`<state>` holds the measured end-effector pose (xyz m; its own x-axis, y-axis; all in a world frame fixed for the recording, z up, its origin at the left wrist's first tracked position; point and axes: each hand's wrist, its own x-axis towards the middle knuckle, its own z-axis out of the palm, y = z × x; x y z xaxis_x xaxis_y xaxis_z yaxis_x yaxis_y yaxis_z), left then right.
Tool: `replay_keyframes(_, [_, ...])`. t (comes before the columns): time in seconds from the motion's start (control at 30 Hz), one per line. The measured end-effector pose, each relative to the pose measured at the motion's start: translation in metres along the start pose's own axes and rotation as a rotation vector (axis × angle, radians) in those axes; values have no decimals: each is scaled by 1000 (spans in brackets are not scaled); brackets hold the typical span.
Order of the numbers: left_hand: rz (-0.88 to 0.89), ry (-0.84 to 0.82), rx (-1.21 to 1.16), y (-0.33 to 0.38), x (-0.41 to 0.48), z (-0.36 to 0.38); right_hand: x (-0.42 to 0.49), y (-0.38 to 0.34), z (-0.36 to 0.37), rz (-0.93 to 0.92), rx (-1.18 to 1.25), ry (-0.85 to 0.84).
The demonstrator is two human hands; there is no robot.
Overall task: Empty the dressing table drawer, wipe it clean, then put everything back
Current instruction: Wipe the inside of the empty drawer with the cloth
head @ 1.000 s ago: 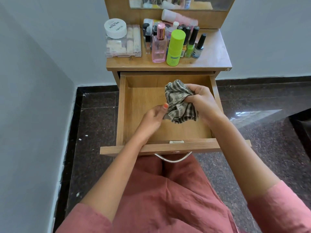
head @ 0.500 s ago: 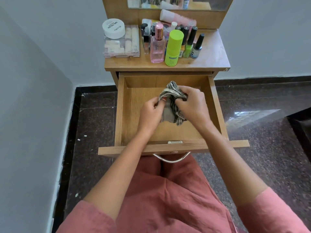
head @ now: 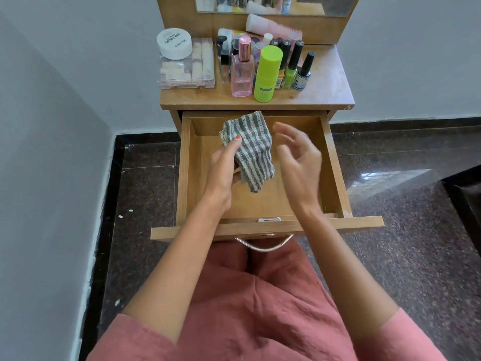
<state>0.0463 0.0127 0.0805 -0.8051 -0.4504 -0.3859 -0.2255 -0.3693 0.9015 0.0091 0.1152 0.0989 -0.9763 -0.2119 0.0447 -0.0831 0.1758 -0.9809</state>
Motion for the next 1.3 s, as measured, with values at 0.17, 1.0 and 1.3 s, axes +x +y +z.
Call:
replay_keyframes(0.17, [5, -74, -18, 11, 1, 5, 14, 12, -23, 238, 15, -178])
replay_keyframes(1.0, [302, -279, 393, 41, 49, 143, 108, 1, -112, 120, 118, -48])
replay_keyframes(1.3, [268, -95, 636, 65, 102, 201, 198, 7, -109, 111, -173, -139])
